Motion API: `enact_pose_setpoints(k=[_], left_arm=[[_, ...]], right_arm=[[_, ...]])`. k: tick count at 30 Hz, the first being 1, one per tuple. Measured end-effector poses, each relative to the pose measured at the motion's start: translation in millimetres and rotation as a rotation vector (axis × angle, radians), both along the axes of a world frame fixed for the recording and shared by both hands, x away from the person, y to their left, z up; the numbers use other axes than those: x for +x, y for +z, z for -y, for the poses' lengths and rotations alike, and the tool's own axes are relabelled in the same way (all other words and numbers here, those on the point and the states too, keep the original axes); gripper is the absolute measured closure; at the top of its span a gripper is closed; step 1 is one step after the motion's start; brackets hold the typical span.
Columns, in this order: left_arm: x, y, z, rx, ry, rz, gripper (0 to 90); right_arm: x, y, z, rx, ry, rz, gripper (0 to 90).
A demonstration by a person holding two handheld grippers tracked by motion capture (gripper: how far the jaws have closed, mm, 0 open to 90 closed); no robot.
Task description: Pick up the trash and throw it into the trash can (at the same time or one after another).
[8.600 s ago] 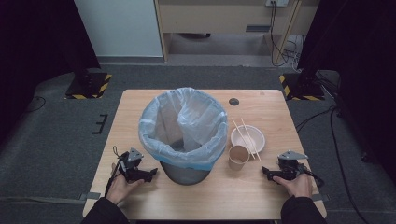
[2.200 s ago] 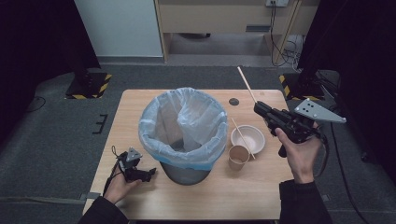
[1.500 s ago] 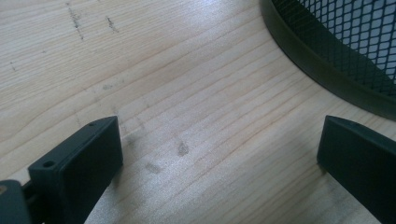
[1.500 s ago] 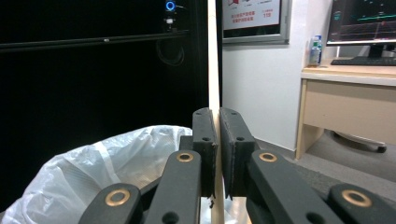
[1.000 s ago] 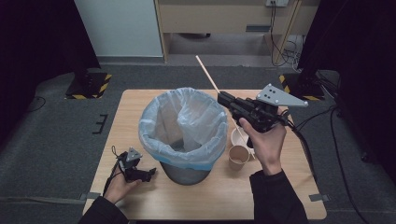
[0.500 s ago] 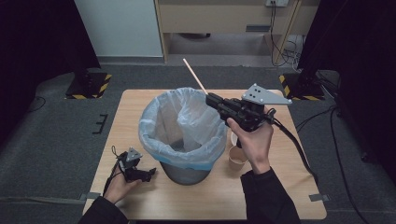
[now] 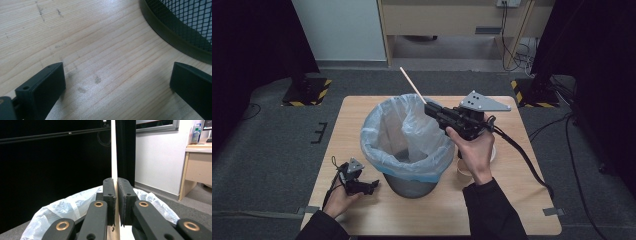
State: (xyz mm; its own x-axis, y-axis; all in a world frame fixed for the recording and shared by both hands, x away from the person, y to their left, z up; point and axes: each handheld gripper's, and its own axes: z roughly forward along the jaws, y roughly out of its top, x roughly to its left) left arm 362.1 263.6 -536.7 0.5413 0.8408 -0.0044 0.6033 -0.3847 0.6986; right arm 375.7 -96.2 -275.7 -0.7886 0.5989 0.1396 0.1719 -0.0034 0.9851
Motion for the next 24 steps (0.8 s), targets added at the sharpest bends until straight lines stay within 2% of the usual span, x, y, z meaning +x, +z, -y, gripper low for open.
enact_pose_setpoints(k=[11, 15, 19, 24], left_arm=[[0.0, 0.0, 0.0, 0.0, 0.0, 0.0, 0.0], [0.0, 0.0, 0.0, 0.0, 0.0, 0.0, 0.0], [0.0, 0.0, 0.0, 0.0, 0.0, 0.0, 0.0], [0.0, 0.0, 0.0, 0.0, 0.0, 0.0, 0.0]], right_arm=[[4.6, -5.9, -8.8, -0.028, 0.006, -0.018, 84.5], [4.6, -4.0, -13.7, -0.041, 0.018, -0.017, 74.1], [3.1, 1.1, -12.4, -0.033, 0.009, 0.001, 71.6], [1.0, 11.4, 1.0, -0.016, -0.025, 0.027, 67.3]])
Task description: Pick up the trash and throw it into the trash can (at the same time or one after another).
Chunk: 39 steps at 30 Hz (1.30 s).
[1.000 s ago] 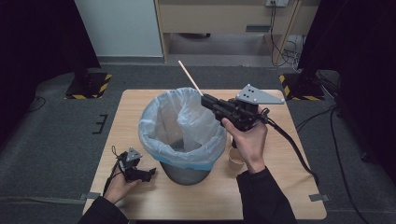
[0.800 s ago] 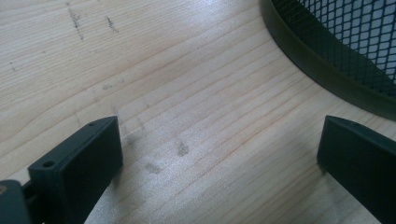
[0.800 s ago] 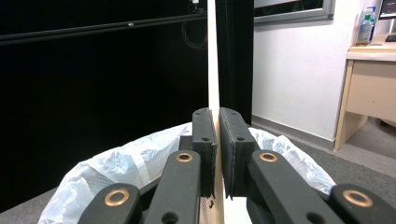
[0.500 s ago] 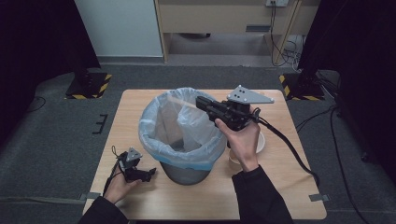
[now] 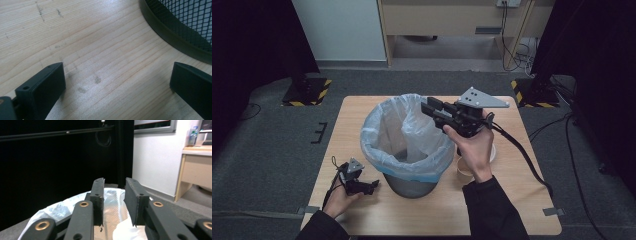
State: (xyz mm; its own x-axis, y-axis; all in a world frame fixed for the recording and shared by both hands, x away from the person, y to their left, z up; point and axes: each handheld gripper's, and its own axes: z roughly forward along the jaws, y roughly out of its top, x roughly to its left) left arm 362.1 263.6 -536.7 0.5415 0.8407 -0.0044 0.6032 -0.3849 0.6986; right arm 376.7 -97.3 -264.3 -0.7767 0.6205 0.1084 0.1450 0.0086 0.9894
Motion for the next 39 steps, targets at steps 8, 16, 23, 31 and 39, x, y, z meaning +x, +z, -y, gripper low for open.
enact_pose_setpoints(k=[8, 16, 23, 31, 39], left_arm=[[0.0, 0.0, 0.0, 0.0, 0.0, 0.0, 0.0], [0.0, 0.0, 0.0, 0.0, 0.0, 0.0, 0.0], [0.0, 0.0, 0.0, 0.0, 0.0, 0.0, 0.0], [-0.1, 0.0, 0.1, 0.001, 0.0, 0.001, 0.0], [-0.1, 0.0, 0.1, 0.0, 0.001, 0.001, 0.0]], right_arm=[[-4.2, 9.8, 39.7, 0.024, -0.08, 0.017, 59.5], [-8.4, -9.6, 89.9, 0.05, -0.164, -0.011, 53.8], [-9.1, -41.5, 121.0, 0.035, -0.219, -0.057, 49.7], [-1.5, -89.0, 147.1, 0.005, -0.291, -0.15, 48.1], [9.8, -125.6, 156.8, -0.103, -0.326, -0.207, 48.9]])
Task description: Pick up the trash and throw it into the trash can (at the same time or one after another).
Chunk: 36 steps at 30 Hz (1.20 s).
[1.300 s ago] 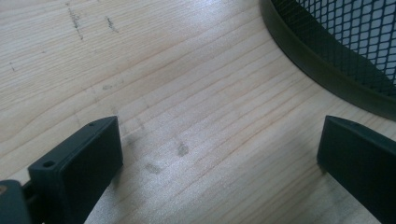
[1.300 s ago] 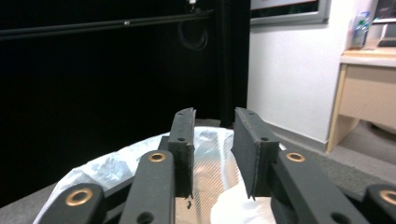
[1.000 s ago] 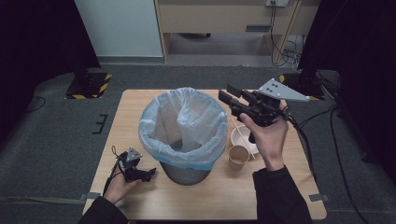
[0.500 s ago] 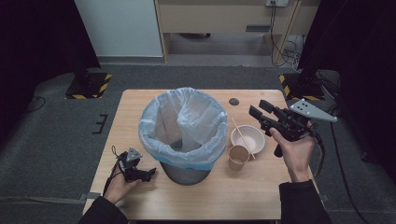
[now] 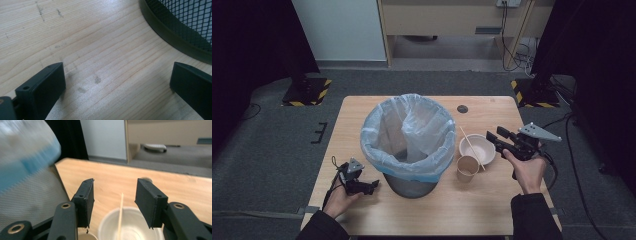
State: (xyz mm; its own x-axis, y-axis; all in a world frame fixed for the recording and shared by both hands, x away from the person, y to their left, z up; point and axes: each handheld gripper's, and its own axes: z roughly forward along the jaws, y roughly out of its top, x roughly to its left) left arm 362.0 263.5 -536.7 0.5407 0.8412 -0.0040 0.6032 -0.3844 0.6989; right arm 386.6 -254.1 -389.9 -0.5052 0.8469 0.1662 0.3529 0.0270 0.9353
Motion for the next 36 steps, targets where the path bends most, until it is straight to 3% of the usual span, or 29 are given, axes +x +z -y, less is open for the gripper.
enact_pose_setpoints(k=[6, 14, 24, 36], left_arm=[[0.0, 0.0, 0.0, 0.0, 0.0, 0.0, 0.0], [0.1, 0.0, 0.1, 0.0, 0.0, 0.0, 0.0], [0.1, 0.0, 0.1, 0.0, 0.0, 0.0, 0.0], [0.2, 0.0, 0.1, 0.0, 0.0, 0.0, 0.0]], right_arm=[[7.8, -28.4, 2.0, -0.077, -0.012, -0.067, 49.3], [20.5, -54.7, -3.0, -0.121, -0.05, -0.131, 56.4], [43.6, -80.3, -30.0, -0.22, -0.008, -0.209, 63.7], [55.8, -97.3, -38.9, -0.266, 0.038, -0.295, 71.3]])
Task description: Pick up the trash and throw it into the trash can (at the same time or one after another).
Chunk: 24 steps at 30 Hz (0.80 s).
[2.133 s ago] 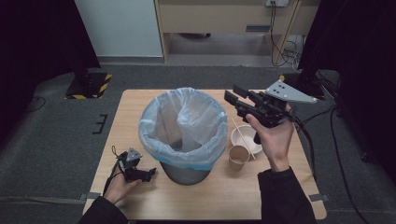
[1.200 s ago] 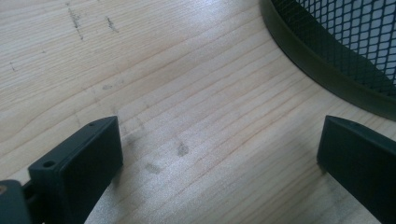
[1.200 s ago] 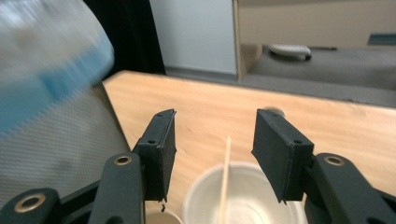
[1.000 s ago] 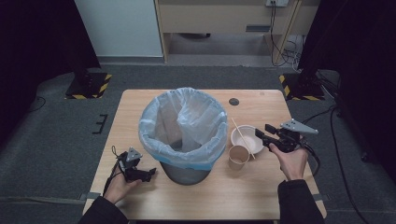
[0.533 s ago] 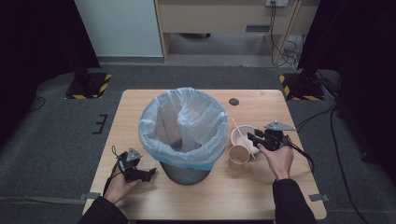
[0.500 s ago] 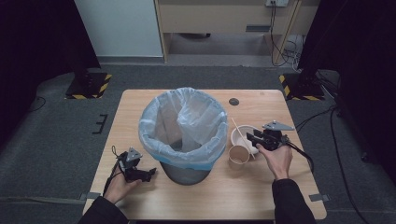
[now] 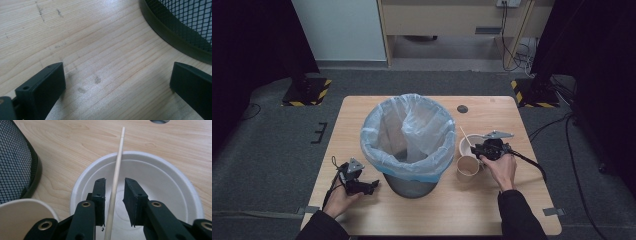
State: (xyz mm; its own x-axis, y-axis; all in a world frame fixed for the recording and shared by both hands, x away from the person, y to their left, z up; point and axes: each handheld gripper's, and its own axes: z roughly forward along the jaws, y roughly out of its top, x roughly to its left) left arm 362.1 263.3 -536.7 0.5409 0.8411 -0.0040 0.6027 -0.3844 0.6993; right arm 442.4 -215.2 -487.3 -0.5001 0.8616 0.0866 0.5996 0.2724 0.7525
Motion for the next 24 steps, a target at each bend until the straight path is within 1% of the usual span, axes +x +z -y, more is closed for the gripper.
enact_pose_setpoints(k=[4, 6, 9, 10, 11, 12, 18, 20, 23, 24], left_arm=[[0.0, 0.0, 0.0, 0.0, 0.0, 0.0, 0.0], [0.0, 0.0, 0.0, 0.0, 0.0, 0.0, 0.0], [0.0, 0.0, 0.0, 0.0, 0.0, 0.0, 0.0], [0.0, 0.0, 0.0, 0.0, 0.0, 0.0, 0.0], [0.0, 0.0, 0.0, 0.0, 0.0, 0.0, 0.0], [0.0, 0.0, 0.0, 0.0, 0.0, 0.0, 0.0], [0.0, 0.0, 0.0, 0.0, 0.0, 0.0, 0.0], [0.0, 0.0, 0.0, 0.0, 0.0, 0.0, 0.0], [0.0, 0.0, 0.0, 0.0, 0.0, 0.0, 0.0], [0.0, 0.0, 0.0, 0.0, 0.0, 0.0, 0.0]], right_arm=[[2.0, -3.0, -0.4, -0.009, 0.004, -0.015, 72.3], [3.2, -5.6, 0.5, -0.018, 0.001, -0.033, 73.4], [3.1, -8.6, 2.8, -0.023, -0.002, -0.049, 79.0], [3.1, -8.6, 2.8, -0.023, -0.002, -0.049, 79.0], [3.0, -8.4, 4.0, -0.02, -0.003, -0.055, 80.9], [2.5, -7.7, 5.7, -0.015, -0.01, -0.053, 85.1], [1.2, -3.4, 9.2, 0.006, -0.017, -0.053, 85.6], [0.7, -0.7, 11.5, 0.017, -0.021, -0.042, 85.6], [-1.6, 9.1, 19.1, 0.052, -0.037, -0.012, 85.6], [-1.6, 9.1, 19.1, 0.052, -0.037, -0.012, 85.6]])
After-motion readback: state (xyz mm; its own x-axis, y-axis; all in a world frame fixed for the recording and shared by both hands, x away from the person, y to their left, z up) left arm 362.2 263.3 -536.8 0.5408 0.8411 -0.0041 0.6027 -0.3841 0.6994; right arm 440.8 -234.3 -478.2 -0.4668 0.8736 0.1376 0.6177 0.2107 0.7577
